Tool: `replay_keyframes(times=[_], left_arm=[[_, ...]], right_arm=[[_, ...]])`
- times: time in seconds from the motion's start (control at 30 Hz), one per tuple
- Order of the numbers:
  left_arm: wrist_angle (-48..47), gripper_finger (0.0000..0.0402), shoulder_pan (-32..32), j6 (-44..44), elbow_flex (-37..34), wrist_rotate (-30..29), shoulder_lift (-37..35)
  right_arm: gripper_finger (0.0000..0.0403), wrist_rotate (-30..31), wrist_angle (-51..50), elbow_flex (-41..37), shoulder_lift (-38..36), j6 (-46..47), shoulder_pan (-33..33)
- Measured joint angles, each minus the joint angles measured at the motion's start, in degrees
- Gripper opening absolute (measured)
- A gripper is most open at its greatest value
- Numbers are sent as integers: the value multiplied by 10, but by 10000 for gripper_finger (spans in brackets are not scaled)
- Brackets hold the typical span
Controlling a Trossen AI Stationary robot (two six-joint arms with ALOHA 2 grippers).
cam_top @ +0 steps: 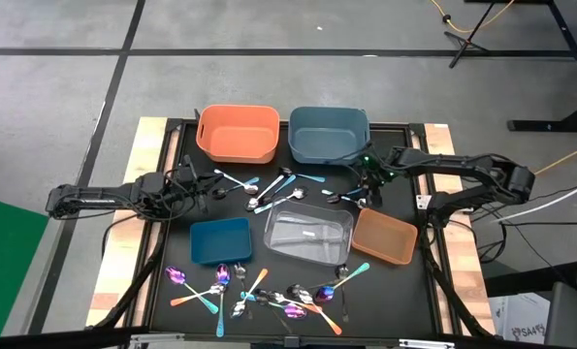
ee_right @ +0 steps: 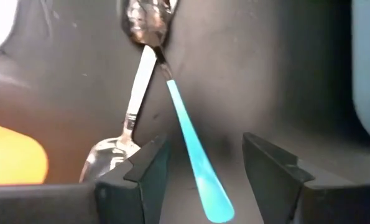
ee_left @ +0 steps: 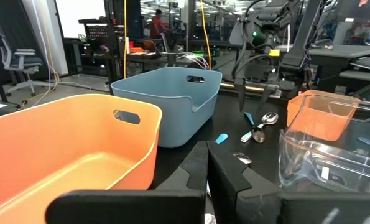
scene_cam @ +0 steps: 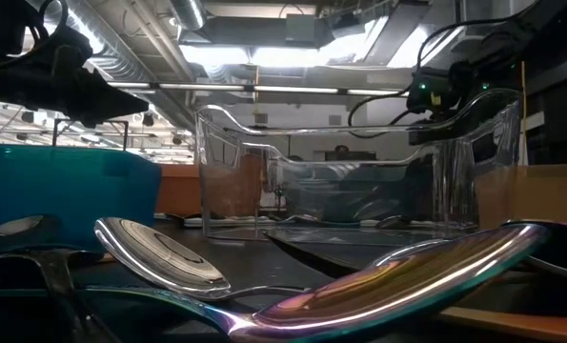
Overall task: Sort silverware by color (type)
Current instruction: Put the blue spoon into the light blue bin
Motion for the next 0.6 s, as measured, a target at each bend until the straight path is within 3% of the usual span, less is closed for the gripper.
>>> replay_keyframes(times=[0.4,0.6], left_arm=[[0,0,0,0,0,0,0],[0,0,0,0,0,0,0]], right_arm=[[194,-34,0,0,1,-46,0],[164,-34,-1,0,1,-46,0]])
